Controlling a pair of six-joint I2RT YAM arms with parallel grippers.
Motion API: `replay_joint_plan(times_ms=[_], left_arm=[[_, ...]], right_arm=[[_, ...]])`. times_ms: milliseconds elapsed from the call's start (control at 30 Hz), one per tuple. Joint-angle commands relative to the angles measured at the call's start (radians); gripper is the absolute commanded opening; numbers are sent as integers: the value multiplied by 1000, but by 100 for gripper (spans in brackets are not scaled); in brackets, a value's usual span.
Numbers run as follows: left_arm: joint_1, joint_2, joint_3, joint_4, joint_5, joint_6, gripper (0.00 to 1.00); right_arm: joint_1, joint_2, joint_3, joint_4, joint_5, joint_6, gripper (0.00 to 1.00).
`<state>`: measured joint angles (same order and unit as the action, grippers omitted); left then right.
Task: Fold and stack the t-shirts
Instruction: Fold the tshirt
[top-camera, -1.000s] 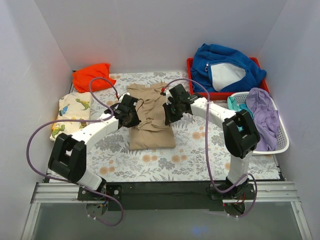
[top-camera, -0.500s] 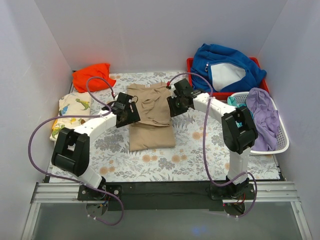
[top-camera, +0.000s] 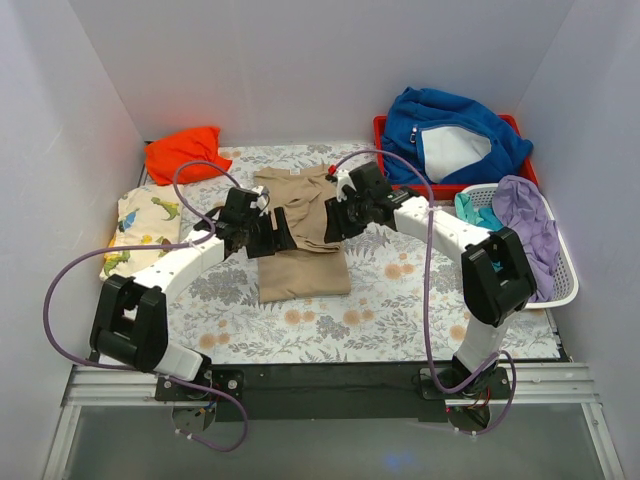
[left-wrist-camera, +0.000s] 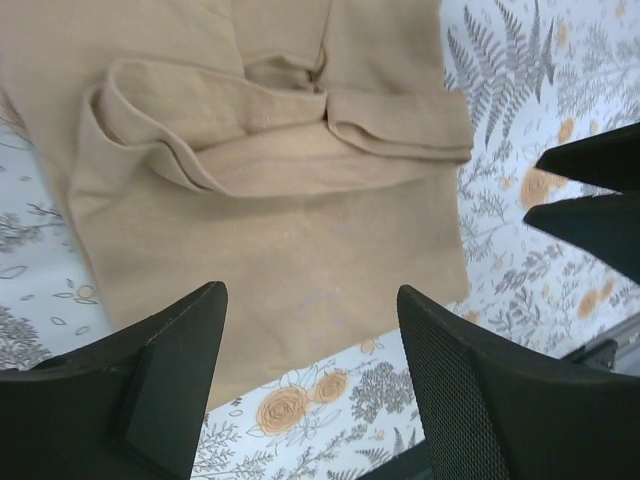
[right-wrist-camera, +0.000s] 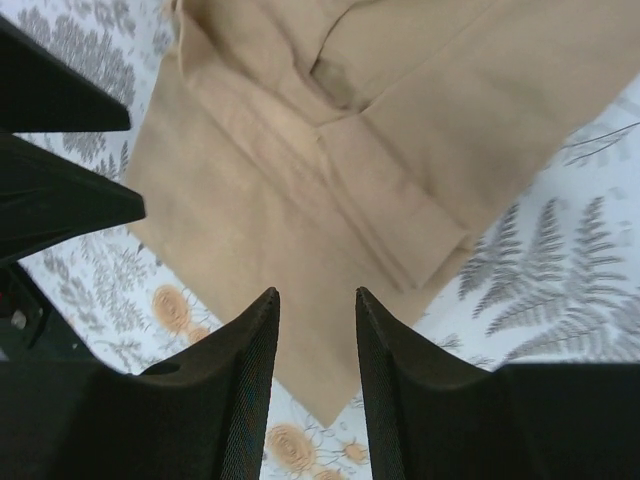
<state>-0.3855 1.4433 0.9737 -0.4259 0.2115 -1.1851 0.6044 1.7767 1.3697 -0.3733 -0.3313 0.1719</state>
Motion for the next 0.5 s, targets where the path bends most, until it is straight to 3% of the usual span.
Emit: replay_joint_plan(times_ms=[0, 467], left_arm=[[2, 8, -47, 27, 123, 10, 67], [2, 152, -70, 164, 37, -38, 67]], right_arm=[[26, 12, -37, 8, -87, 35, 42], [37, 113, -60, -3, -78, 38, 42]])
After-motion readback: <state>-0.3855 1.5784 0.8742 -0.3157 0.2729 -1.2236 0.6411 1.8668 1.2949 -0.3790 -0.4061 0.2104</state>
